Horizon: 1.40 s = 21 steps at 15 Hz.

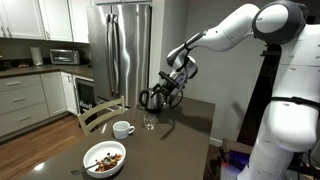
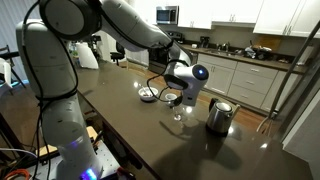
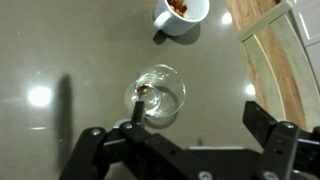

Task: Pick up the glass cup and pour some of it's content into the bowl

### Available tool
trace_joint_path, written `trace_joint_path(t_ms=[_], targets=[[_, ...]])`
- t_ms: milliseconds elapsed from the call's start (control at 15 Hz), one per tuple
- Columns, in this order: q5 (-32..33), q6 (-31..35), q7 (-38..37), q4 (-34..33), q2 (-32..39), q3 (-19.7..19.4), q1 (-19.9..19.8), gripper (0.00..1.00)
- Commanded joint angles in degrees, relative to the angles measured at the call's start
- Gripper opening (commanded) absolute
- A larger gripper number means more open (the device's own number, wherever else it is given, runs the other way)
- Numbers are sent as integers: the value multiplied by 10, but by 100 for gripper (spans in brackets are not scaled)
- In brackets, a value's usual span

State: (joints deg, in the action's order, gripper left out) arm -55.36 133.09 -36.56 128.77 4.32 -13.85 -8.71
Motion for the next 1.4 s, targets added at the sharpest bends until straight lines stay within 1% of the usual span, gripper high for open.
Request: trace_joint_path(t_ms=[0, 133, 267, 467, 667, 867, 1000, 1200, 1333], targets=[[8, -25, 88, 16, -55, 8, -12, 100], [29, -54, 123, 16, -76, 7, -13, 100], [68, -101, 144, 15, -92, 6, -15, 100], [144, -162, 160, 17, -116, 9, -16, 100], [231, -185, 177, 27, -141, 15, -14, 100], [334, -137, 163, 65, -182, 31, -15, 100], [384, -82, 153, 98, -212, 43, -18, 100], [437, 9, 158, 150, -258, 57, -22, 100], [437, 42, 179, 175, -285, 56, -20, 100]])
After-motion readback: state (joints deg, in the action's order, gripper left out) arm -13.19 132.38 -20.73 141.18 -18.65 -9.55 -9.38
